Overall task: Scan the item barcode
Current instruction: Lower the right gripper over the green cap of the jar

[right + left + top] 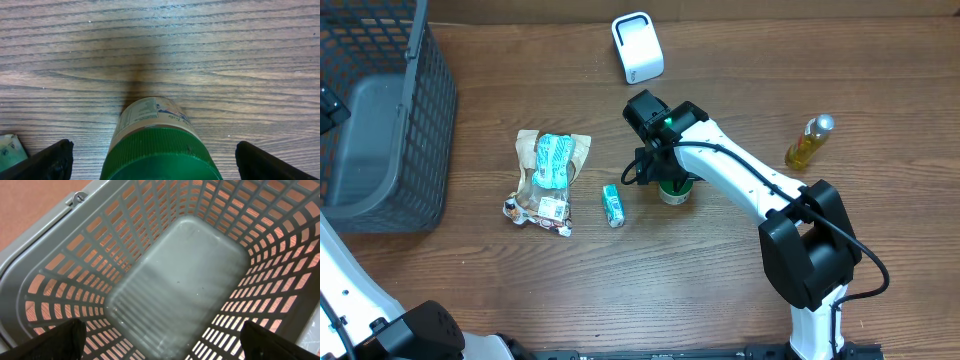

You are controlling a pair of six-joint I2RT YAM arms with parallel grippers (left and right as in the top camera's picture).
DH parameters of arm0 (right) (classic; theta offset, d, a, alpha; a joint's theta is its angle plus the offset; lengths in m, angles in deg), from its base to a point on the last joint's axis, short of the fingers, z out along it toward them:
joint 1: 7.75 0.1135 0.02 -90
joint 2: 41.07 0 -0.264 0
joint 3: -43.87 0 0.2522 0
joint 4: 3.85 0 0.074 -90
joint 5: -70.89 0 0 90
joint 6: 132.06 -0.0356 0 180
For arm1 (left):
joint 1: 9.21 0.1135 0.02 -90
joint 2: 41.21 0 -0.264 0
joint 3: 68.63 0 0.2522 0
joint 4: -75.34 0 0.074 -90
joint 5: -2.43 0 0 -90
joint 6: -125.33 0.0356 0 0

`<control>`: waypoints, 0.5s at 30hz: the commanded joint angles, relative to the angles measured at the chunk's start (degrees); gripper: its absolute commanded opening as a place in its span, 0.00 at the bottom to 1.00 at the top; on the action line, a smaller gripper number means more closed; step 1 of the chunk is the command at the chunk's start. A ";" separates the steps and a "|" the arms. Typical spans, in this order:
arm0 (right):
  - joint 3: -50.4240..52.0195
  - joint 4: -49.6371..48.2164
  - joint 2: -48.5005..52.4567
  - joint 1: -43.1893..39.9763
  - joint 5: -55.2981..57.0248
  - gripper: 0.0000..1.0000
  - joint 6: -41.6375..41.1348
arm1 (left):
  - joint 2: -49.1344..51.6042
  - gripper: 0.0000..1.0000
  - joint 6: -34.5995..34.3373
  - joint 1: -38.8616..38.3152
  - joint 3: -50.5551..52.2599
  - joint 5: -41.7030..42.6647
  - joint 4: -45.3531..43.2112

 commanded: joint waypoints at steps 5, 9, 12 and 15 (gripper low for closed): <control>0.31 -0.13 0.72 -0.04 0.74 1.00 0.37 | 0.39 1.00 1.11 -0.04 -1.01 0.50 -0.04; 0.42 0.35 0.96 -0.04 0.09 1.00 0.37 | 0.39 1.00 1.11 -0.04 -1.01 0.48 -0.02; 0.44 0.22 1.38 -0.04 -0.07 1.00 0.37 | 0.39 1.00 1.11 -0.04 -1.01 0.48 -0.04; 0.46 0.13 1.73 -0.04 -0.07 1.00 0.39 | 0.39 1.00 1.11 -0.04 -1.01 0.50 -0.04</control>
